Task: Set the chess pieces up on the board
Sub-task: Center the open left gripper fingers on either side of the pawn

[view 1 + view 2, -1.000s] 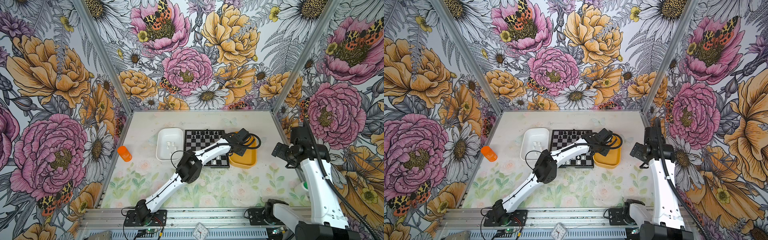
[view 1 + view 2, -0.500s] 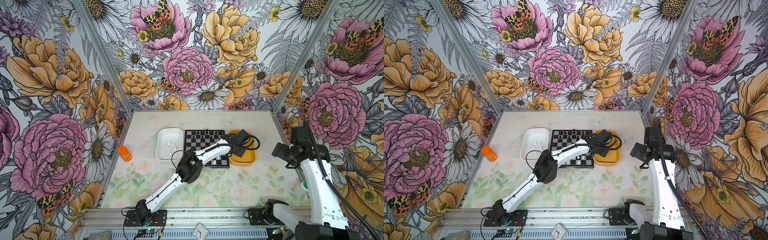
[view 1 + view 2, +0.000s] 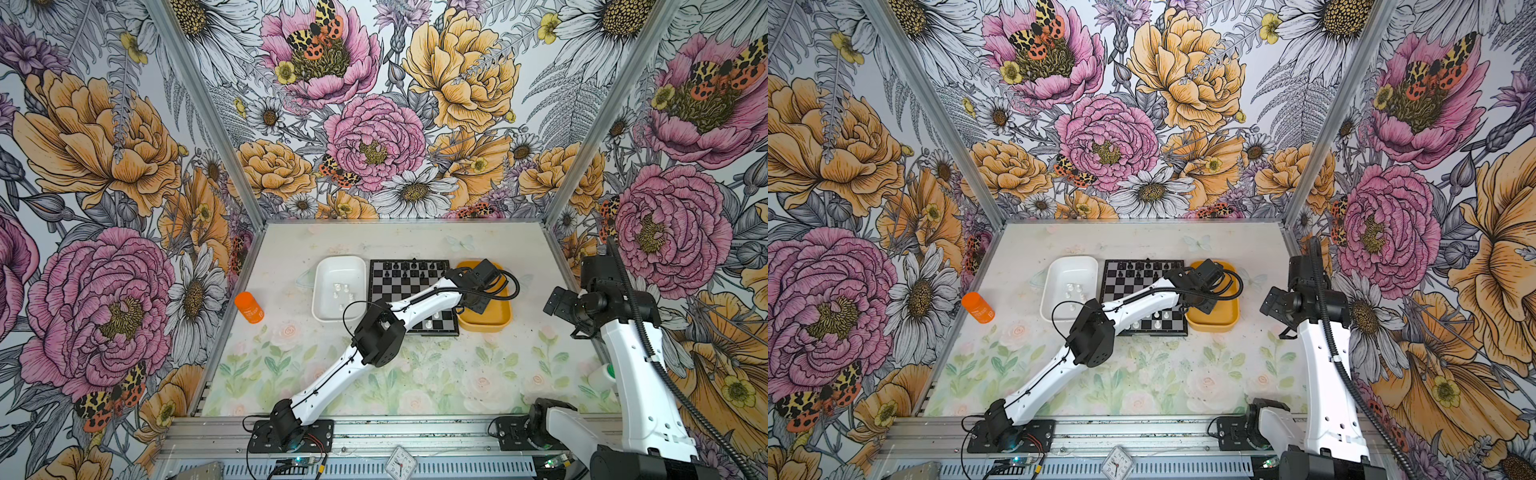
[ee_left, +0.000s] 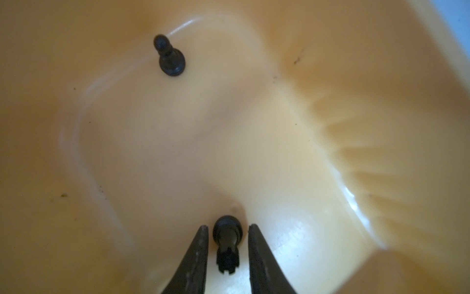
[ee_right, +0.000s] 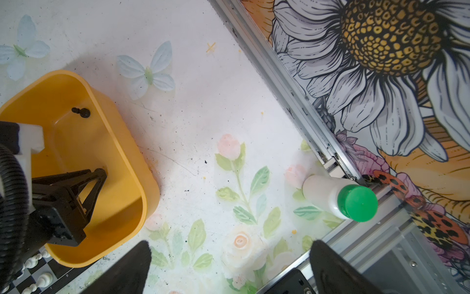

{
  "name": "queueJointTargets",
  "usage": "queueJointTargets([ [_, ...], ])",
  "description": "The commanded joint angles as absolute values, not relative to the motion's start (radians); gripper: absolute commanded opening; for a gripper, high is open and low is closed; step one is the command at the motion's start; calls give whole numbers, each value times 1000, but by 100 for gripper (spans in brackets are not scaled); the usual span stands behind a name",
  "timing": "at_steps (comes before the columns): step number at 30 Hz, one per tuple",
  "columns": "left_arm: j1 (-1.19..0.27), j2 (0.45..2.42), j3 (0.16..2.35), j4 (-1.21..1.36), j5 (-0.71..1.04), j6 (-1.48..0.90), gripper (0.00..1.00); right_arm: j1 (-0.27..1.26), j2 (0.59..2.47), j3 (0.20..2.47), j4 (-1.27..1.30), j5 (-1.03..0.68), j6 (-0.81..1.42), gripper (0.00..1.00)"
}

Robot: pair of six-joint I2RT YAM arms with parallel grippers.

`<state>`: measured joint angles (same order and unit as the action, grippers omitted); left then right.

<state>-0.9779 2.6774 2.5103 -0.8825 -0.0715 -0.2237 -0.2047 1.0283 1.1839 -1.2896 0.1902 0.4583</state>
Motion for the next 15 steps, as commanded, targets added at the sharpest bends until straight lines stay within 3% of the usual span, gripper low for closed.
queueJointTargets([
  [1,-975,2625,2528,-878,-108,-198,29,-212,1009,1180,-1273,198,449,100],
  [15,-979,2597,2515,-880,-121,-185,29,-212,1005,1171,-1273,187,448,100],
])
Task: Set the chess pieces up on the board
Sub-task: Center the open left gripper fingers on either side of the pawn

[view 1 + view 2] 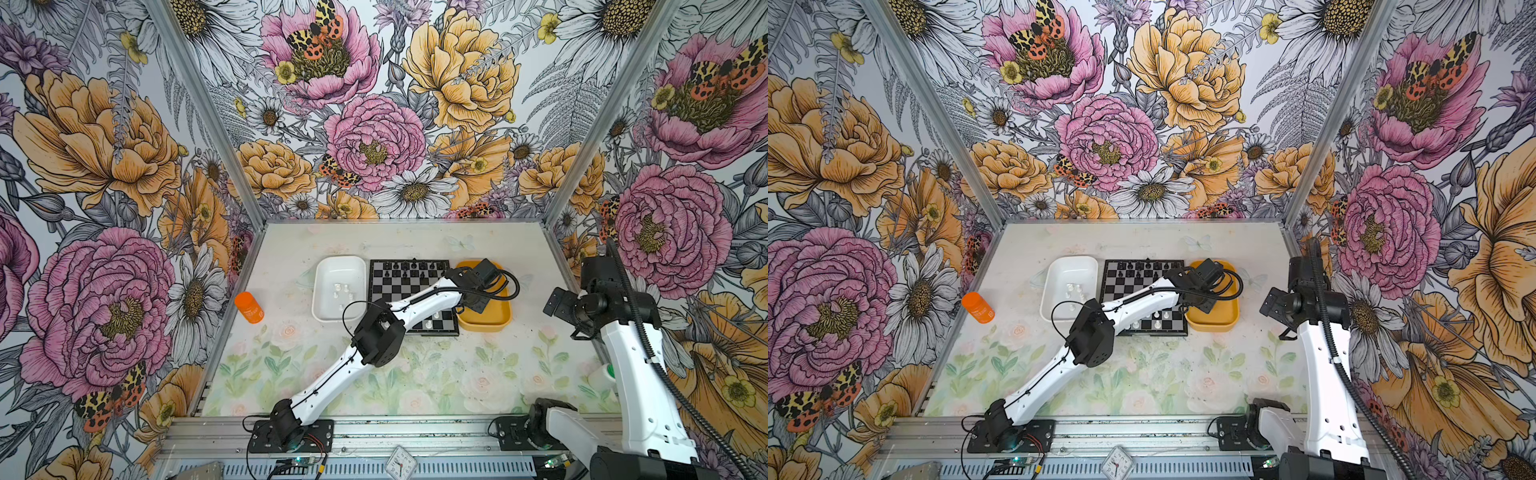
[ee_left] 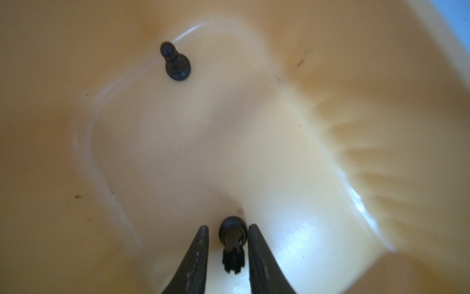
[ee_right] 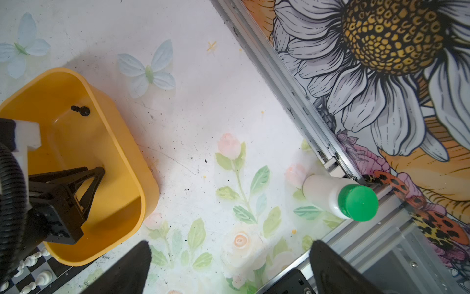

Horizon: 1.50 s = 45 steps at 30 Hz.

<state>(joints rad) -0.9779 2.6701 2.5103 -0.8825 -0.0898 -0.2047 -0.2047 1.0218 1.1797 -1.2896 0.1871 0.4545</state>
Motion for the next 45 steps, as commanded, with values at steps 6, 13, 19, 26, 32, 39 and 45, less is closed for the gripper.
queueJointTargets([
  [6,-978,2595,2517,-880,-121,-181,31,-213,1003,1170,-1270,184,446,100],
  [13,-979,2604,2510,-879,-102,-186,30,-212,1005,1171,-1271,183,443,100],
  [19,-981,2609,2510,-880,-91,-188,31,-212,1009,1172,-1267,184,442,100],
  [26,-982,2617,2511,-879,-79,-194,31,-212,1015,1173,-1266,186,442,100],
  [32,-981,2620,2511,-880,-77,-196,31,-212,1020,1178,-1267,185,440,100],
  [39,-983,2620,2503,-879,-79,-195,38,-212,1020,1177,-1264,184,440,100],
  [45,-988,2620,2497,-880,-81,-193,39,-212,1016,1172,-1264,184,442,100],
])
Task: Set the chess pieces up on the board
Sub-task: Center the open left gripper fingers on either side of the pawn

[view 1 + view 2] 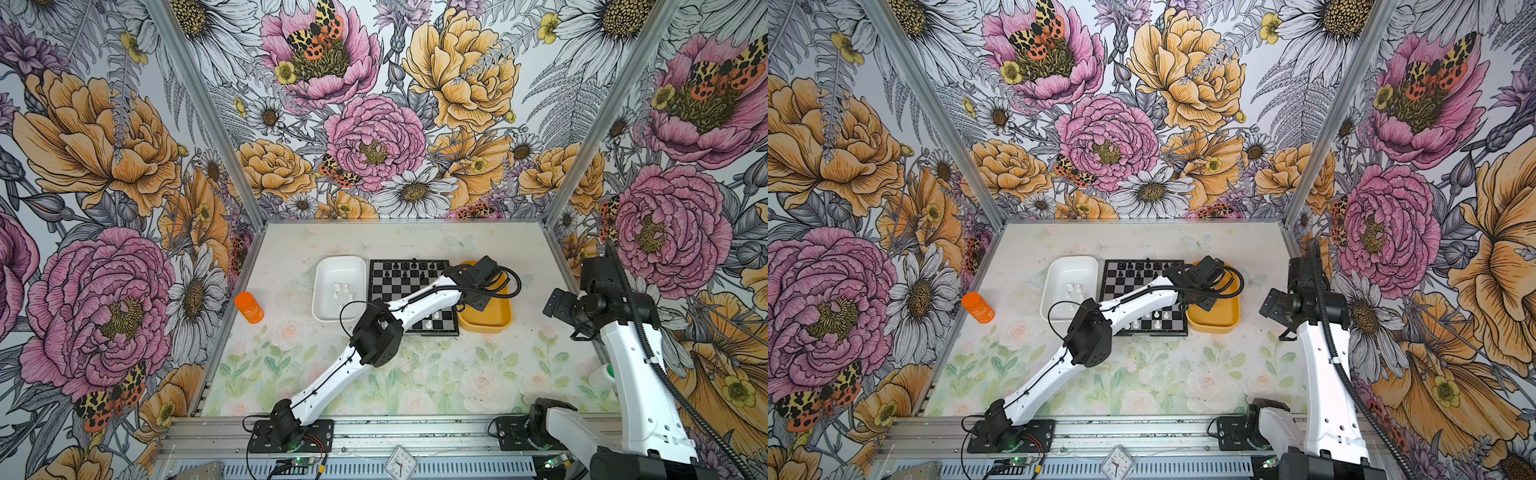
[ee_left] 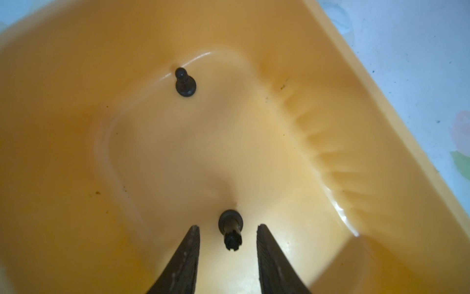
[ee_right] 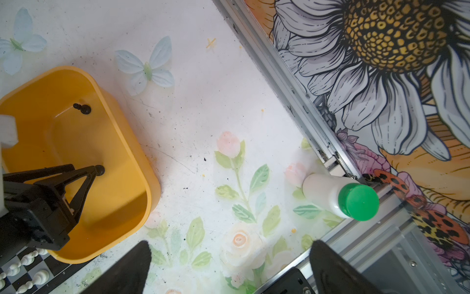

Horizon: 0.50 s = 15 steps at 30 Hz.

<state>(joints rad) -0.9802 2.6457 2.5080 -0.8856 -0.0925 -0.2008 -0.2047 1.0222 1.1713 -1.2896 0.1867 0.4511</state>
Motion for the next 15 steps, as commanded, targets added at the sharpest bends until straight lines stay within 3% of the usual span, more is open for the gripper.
queueJointTargets([
  [1,-988,2621,2497,-879,-80,-191,39,-212,1016,1172,-1265,184,442,100],
  [15,-995,2621,2487,-880,-87,-188,30,-212,1006,1169,-1267,183,443,100],
])
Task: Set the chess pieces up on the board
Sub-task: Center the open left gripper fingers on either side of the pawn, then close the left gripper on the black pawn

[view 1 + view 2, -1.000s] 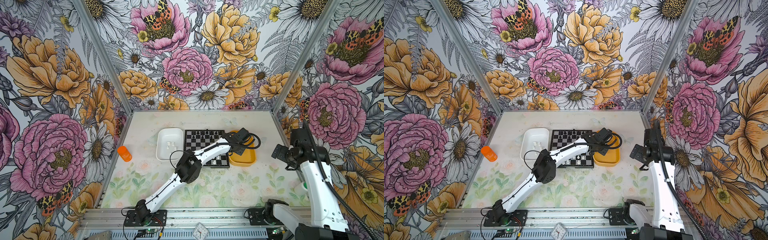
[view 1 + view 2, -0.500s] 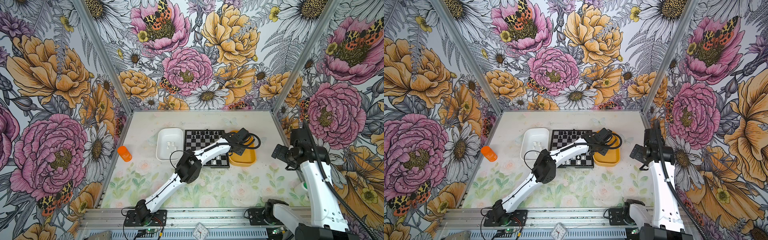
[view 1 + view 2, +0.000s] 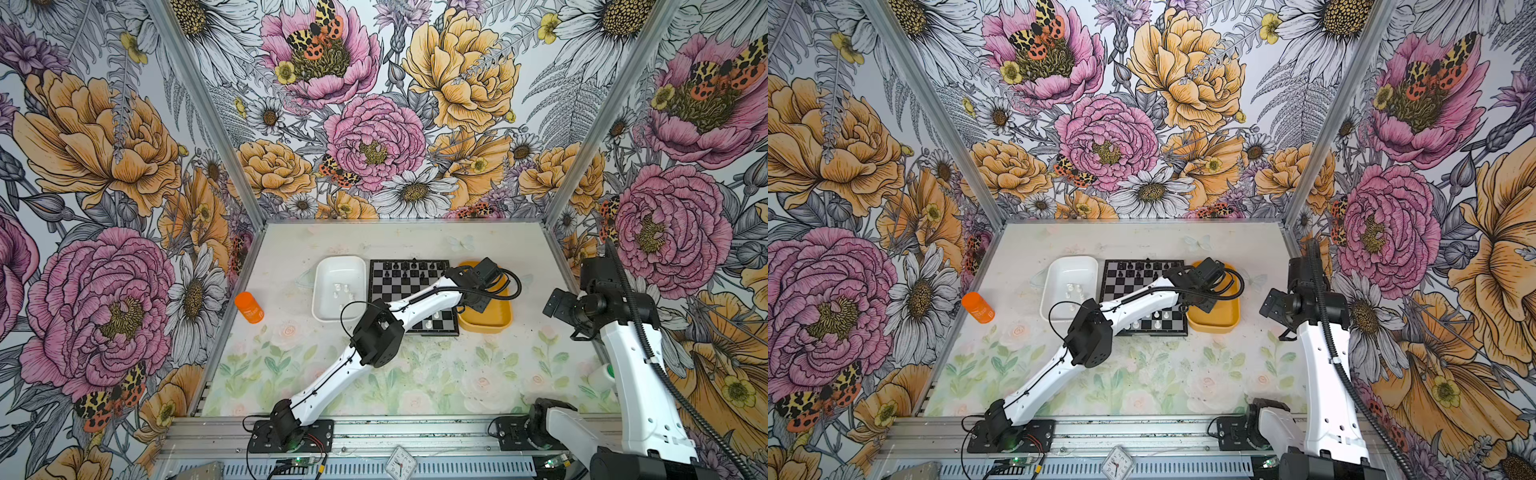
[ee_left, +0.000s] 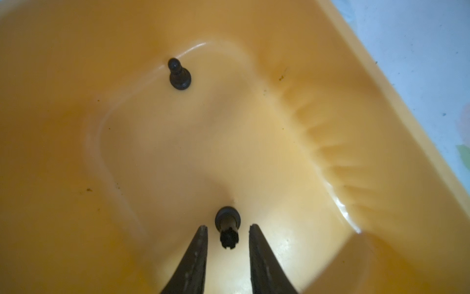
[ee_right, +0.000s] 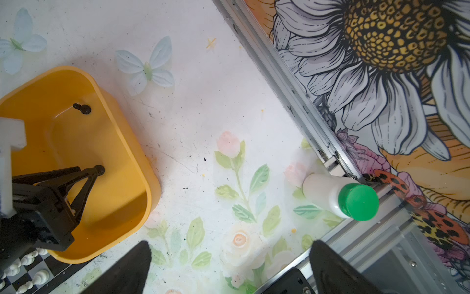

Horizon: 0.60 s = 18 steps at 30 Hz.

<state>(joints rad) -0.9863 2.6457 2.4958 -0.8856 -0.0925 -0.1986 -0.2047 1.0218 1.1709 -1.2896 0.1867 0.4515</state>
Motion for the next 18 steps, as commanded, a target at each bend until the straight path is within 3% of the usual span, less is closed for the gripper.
queueJointTargets([
  [1,-995,2620,2489,-880,-87,-188,30,-212,1005,1169,-1267,183,443,100],
  [18,-997,2626,2505,-879,-80,-189,21,-212,999,1164,-1266,189,442,100],
])
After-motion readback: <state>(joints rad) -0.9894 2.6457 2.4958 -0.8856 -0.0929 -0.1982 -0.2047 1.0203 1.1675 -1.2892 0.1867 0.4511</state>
